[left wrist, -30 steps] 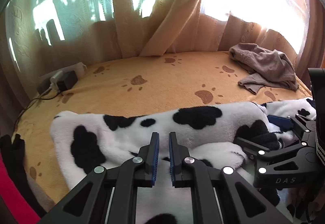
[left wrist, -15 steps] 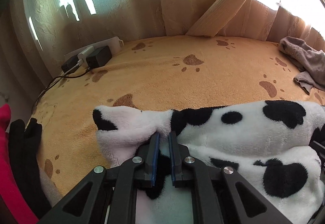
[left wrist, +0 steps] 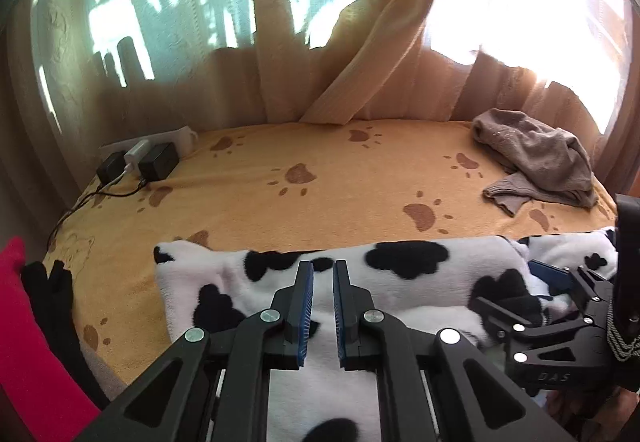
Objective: Fold clothes
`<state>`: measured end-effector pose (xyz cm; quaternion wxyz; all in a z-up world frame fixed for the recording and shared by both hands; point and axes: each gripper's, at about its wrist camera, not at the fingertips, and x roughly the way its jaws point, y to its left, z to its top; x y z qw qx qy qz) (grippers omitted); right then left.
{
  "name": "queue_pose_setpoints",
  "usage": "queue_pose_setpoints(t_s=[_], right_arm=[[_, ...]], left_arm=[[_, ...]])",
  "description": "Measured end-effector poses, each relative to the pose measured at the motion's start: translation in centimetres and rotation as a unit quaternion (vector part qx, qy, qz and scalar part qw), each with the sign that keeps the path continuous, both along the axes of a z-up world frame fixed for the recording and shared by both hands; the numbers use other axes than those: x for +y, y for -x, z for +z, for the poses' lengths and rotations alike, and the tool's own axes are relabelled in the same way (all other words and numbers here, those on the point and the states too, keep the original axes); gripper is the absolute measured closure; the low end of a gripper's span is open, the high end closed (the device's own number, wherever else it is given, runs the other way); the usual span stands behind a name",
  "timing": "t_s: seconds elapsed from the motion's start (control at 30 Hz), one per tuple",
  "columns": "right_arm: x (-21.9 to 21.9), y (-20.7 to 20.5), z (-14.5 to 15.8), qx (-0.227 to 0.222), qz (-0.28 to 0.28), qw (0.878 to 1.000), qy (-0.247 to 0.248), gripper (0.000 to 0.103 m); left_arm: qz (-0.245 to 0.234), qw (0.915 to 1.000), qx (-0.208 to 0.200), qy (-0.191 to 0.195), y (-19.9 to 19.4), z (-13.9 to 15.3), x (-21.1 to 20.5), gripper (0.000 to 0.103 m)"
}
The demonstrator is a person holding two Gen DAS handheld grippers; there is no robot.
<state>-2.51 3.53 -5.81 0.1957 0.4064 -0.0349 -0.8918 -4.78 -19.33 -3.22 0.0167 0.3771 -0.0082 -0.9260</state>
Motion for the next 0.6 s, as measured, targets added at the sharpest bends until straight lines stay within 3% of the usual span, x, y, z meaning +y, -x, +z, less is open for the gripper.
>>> queue_pose_setpoints(t_s=[0.13,0.2,0.3,0.4,0.53,0.6], right_arm=[[2.6,-1.7,3.5,0.050,-0.029,0.998,0.016,0.000],[5.1,-3.2,6.0,0.096,-0.048,0.994,-0.003,0.000],[9.5,-4.8,7.8,0.129,-0.087,0.987,-0.032,0.000],[14.4,-4.2,6.6,0.096,-0.119,0.987,-0.038,0.000],[18.4,-2.4,0.7,-0.040,-0.113,0.993,-0.023,0.000],[18.1,-2.6,0.4,-0.039,-0.105,0.993,-0.033,0.000]], left_arm=[[-0.042,0.9988,-0.024,0.006,0.5,-1.0,3.2,0.092],[-0.044,0.9982,-0.039,0.015,0.8,-2.3,3.9,0.092],[-0.046,0.9975,-0.048,0.026,0.6,-3.9,4.4,0.092],[-0.046,0.9978,-0.035,0.031,0.0,-4.6,4.6,0.092],[-0.053,0.9979,-0.016,0.032,-0.5,-5.4,4.4,0.092],[-0.055,0.9984,-0.015,-0.005,-0.4,-5.5,3.4,0.092]])
